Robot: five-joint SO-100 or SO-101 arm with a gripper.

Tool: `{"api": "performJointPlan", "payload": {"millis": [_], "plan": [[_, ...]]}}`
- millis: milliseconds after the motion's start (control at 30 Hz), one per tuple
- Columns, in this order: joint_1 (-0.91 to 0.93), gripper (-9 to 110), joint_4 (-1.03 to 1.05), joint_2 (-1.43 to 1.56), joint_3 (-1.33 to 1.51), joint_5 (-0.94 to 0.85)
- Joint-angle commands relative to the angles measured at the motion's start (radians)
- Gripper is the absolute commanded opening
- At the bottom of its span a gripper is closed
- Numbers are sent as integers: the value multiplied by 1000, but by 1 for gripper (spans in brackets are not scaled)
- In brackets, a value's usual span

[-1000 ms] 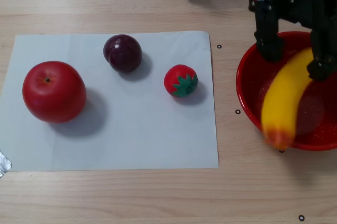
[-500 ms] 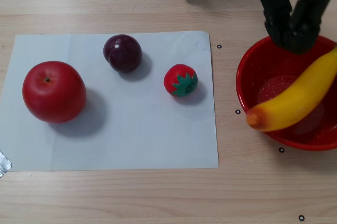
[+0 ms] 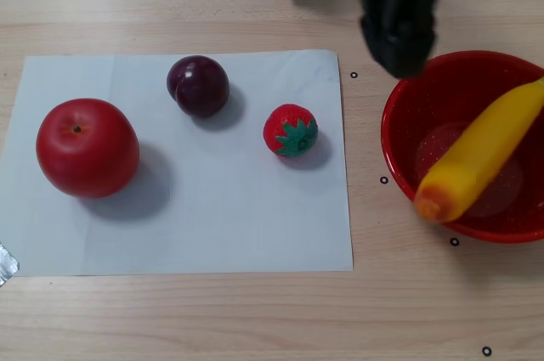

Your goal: Grasp the banana and put it in the red bowl.

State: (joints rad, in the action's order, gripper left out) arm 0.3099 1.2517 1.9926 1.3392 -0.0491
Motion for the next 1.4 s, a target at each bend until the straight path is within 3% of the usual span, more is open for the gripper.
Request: {"api": "performJointPlan", "payload": {"millis": [0,533,967,1367], "plan": [[-23,0,-144,187,48,23],[-92,0,-1049,727,1042,-18],[-130,0,-1216,1134,1500,-97],[-130,0,-1284,1287,1763,-104]]}}
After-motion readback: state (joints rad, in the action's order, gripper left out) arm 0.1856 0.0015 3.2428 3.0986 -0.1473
